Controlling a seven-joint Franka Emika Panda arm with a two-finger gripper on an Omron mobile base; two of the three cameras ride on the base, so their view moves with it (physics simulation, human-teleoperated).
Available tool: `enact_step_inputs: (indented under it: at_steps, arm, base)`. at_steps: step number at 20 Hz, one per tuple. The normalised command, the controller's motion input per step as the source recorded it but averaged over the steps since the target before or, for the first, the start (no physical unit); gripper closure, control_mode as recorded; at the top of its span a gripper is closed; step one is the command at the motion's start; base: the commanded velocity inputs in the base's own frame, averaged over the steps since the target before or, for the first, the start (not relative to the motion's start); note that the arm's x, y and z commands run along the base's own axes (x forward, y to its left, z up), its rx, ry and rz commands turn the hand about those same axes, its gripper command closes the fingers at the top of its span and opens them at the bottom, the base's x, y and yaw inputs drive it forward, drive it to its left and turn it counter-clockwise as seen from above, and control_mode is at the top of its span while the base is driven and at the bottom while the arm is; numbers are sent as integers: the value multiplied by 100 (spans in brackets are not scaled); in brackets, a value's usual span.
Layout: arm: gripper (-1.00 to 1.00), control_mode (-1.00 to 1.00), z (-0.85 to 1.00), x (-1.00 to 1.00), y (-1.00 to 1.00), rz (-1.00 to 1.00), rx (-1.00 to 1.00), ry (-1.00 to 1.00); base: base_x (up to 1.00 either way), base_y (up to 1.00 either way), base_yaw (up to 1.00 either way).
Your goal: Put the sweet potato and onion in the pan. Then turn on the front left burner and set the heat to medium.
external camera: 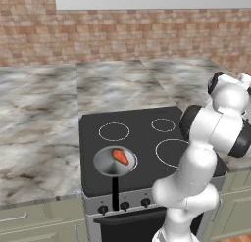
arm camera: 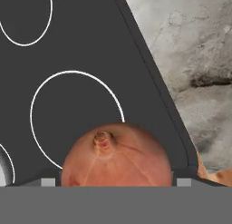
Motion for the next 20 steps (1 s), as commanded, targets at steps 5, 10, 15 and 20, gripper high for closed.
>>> enact_step_inputs:
  at_steps: [5, 10, 15, 20]
  arm:
    - [100, -100, 3, 0, 100, 13, 0, 1]
    - [100, -100, 11, 0, 100, 14, 0, 3]
    - [100, -100, 12, 0, 100, 12, 0, 2]
    - [100, -100, 14, 0, 100, 13, 0, 2]
  base:
    - [0, 0, 0]
    - [0, 0, 0]
    - [0, 0, 0]
    - [0, 0, 0]
